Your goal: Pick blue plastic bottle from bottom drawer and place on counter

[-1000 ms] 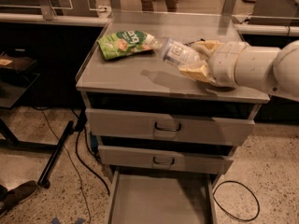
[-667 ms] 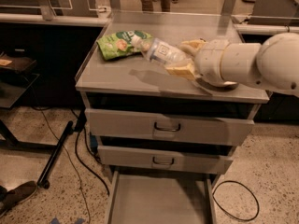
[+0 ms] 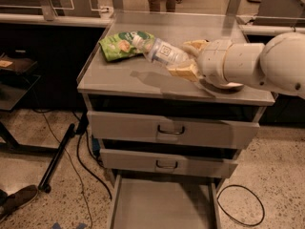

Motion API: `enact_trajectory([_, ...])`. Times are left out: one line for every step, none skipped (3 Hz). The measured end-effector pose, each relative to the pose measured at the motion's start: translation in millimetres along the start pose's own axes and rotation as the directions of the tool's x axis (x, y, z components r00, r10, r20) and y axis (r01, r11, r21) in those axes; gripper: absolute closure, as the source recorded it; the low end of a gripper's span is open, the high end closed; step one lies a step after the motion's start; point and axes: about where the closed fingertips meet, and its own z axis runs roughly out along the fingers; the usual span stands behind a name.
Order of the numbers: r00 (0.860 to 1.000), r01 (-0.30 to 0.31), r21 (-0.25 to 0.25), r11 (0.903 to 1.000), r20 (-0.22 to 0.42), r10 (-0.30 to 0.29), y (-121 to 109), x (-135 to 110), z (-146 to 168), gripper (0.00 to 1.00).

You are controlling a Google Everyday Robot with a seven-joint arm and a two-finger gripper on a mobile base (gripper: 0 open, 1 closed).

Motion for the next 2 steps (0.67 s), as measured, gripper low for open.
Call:
enact_trajectory([1.000, -0.008, -0.034, 0.9994, 0.015, 0.008, -7.5, -8.4, 24.8, 1.00])
enact_trajectory([1.000, -0.025, -0.116, 0.9930, 0.004, 0.025, -24.1, -13.6, 70.9, 1.00])
